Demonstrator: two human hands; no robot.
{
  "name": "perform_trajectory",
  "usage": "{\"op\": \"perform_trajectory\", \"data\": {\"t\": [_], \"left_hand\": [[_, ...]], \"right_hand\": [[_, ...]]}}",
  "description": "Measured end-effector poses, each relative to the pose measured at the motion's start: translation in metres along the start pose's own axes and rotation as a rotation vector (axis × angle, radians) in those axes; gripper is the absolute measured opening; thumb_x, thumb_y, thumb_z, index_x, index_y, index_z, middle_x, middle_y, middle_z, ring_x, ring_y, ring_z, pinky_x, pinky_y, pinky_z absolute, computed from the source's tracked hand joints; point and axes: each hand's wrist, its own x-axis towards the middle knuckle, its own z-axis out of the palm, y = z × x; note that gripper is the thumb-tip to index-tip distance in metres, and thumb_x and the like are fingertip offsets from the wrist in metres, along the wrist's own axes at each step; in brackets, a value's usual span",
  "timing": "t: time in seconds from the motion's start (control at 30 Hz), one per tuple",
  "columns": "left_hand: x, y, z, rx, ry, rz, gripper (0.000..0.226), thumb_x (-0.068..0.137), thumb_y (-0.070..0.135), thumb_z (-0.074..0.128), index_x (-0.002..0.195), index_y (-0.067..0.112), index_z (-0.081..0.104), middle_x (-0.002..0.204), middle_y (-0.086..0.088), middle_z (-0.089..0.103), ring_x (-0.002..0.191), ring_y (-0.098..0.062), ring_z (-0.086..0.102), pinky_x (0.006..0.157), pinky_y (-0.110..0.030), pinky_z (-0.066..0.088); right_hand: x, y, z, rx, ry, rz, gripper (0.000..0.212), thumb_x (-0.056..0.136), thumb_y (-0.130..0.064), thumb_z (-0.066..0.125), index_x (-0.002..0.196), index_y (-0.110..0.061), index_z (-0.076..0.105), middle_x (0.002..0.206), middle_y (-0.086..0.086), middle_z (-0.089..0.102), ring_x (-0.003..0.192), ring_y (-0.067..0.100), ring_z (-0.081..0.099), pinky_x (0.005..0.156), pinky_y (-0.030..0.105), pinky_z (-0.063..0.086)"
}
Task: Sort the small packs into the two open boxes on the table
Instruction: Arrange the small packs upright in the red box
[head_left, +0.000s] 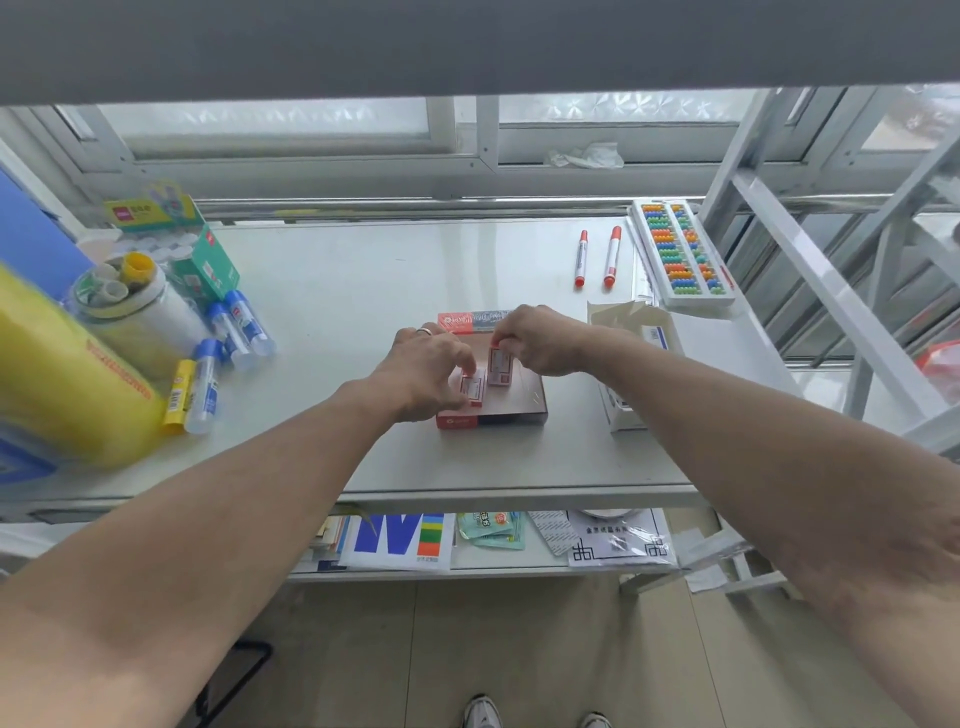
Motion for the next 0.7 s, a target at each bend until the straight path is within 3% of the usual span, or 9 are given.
{"op": "perform_trajectory", "data": {"t": [0.07,0.13,0.2,0.3,0.4,0.5,0.57,0.7], "left_hand": [[0.001,-0.001,0.001,0.009,0.012,0.0,0.037,0.074,0.041,0.072,0.11,0.031,0.066,0.121,0.004,0.064,0.131,-0.022,0.038,0.104,-0.038,0.024],[0.001,-0.001,0.003,0.019,0.027,-0.002,0.039,0.074,0.042,0.071,0.111,0.03,0.066,0.121,0.003,0.064,0.131,-0.022,0.038,0.105,-0.039,0.025],[0.001,-0.001,0.004,0.025,0.034,-0.011,0.041,0.074,0.042,0.07,0.112,0.029,0.065,0.121,0.002,0.064,0.132,-0.022,0.037,0.106,-0.04,0.026],[0.001,-0.004,0.004,0.033,0.043,-0.022,0.043,0.073,0.044,0.071,0.113,0.028,0.065,0.122,0.002,0.064,0.132,-0.021,0.037,0.106,-0.041,0.026],[0.0,-0.005,0.005,-0.012,0.041,-0.038,0.045,0.072,0.044,0.074,0.112,0.027,0.064,0.121,0.001,0.064,0.132,-0.022,0.038,0.105,-0.041,0.027],[0.0,-0.003,0.005,-0.041,0.053,-0.05,0.047,0.071,0.041,0.075,0.113,0.026,0.063,0.119,0.0,0.064,0.131,-0.022,0.038,0.105,-0.041,0.028],[0.0,-0.002,0.005,-0.058,0.062,-0.054,0.049,0.071,0.039,0.076,0.115,0.025,0.061,0.117,0.003,0.065,0.129,-0.021,0.039,0.104,-0.041,0.028],[-0.002,0.0,0.006,-0.11,0.079,-0.045,0.057,0.069,0.037,0.078,0.12,0.025,0.056,0.107,0.01,0.066,0.125,-0.017,0.041,0.102,-0.038,0.028]], "right_hand": [[0.002,0.001,0.001,-0.046,0.03,0.022,0.03,0.103,-0.014,0.043,0.096,-0.009,0.072,0.098,0.004,0.066,0.093,0.03,0.058,0.084,0.039,0.05],[0.003,0.003,0.006,-0.091,0.106,0.063,0.033,0.099,-0.008,0.045,0.069,-0.014,0.06,0.076,0.004,0.06,0.077,0.032,0.058,0.063,0.039,0.05],[0.004,0.004,0.013,-0.098,0.147,0.064,0.035,0.093,-0.004,0.049,0.061,-0.018,0.05,0.071,0.004,0.055,0.071,0.032,0.057,0.054,0.039,0.046],[-0.003,0.001,0.019,-0.106,0.101,0.026,0.013,0.089,-0.026,0.066,0.088,-0.013,0.07,0.097,0.008,0.064,0.087,0.032,0.063,0.075,0.045,0.054],[-0.006,0.0,0.026,-0.11,0.134,0.01,0.036,0.084,-0.033,0.074,0.111,-0.009,0.067,0.112,0.009,0.061,0.095,0.031,0.062,0.08,0.039,0.051],[-0.004,-0.002,0.03,-0.104,0.197,0.023,0.04,0.084,-0.022,0.074,0.12,-0.008,0.062,0.117,0.011,0.061,0.101,0.032,0.063,0.08,0.038,0.051],[-0.004,-0.002,0.029,-0.06,0.154,0.037,0.052,0.08,-0.012,0.076,0.128,-0.01,0.056,0.121,0.008,0.064,0.107,0.029,0.062,0.082,0.034,0.049],[-0.012,0.0,0.027,0.003,0.069,0.016,0.075,0.072,-0.015,0.084,0.138,-0.014,0.049,0.127,0.002,0.064,0.112,0.022,0.059,0.087,0.031,0.048]]}}
